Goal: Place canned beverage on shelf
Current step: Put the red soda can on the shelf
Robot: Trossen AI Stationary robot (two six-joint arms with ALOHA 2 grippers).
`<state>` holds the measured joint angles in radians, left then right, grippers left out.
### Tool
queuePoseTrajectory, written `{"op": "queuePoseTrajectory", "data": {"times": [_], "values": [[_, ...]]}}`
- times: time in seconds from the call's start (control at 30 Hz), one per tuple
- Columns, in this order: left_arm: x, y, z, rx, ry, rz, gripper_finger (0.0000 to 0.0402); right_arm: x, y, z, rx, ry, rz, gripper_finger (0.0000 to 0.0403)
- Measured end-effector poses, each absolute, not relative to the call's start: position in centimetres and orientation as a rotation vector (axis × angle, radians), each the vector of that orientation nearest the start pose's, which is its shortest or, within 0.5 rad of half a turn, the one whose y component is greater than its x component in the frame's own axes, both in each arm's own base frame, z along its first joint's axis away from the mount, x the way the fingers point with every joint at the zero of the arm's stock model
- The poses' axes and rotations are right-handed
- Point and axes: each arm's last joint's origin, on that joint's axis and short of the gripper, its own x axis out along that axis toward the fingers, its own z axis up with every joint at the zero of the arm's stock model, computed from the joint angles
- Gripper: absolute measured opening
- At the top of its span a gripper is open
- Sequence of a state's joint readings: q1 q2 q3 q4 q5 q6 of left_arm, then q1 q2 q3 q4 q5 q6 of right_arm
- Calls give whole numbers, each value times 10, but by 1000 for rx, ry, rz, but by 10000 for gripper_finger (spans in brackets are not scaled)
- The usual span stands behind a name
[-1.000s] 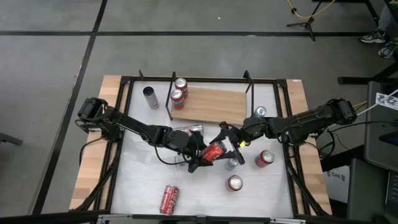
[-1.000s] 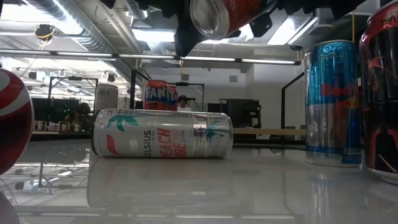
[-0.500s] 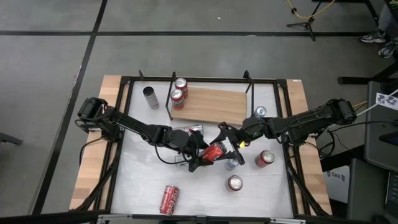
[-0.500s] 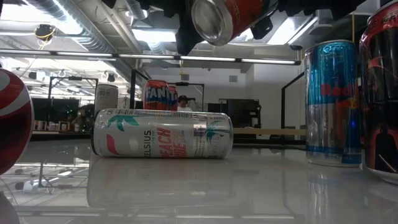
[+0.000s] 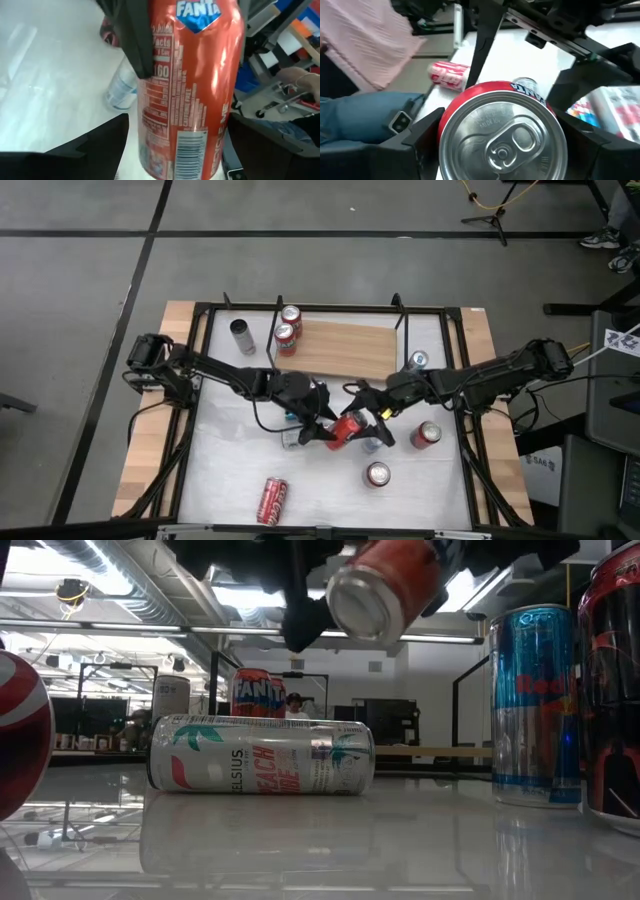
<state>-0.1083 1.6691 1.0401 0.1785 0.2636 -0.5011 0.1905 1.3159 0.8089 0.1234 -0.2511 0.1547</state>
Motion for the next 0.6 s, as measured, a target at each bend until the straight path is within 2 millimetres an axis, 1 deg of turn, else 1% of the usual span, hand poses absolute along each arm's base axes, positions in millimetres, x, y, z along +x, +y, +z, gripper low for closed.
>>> {"op": "queuePoseTrajectory", "data": {"times": [0.13,0.3,0.4,0.47,0.6], "values": [[359,-40,232,-504,548,-218,325,281,60,267,149,461,340,288],[343,-32,248,-448,566,-144,323,283,58,282,136,496,285,288],[325,-24,263,-412,593,-40,323,284,57,289,127,511,241,289],[310,-19,273,-393,621,38,323,285,53,294,126,514,215,290],[279,-12,292,-356,646,161,323,288,38,302,138,506,162,291]]}}
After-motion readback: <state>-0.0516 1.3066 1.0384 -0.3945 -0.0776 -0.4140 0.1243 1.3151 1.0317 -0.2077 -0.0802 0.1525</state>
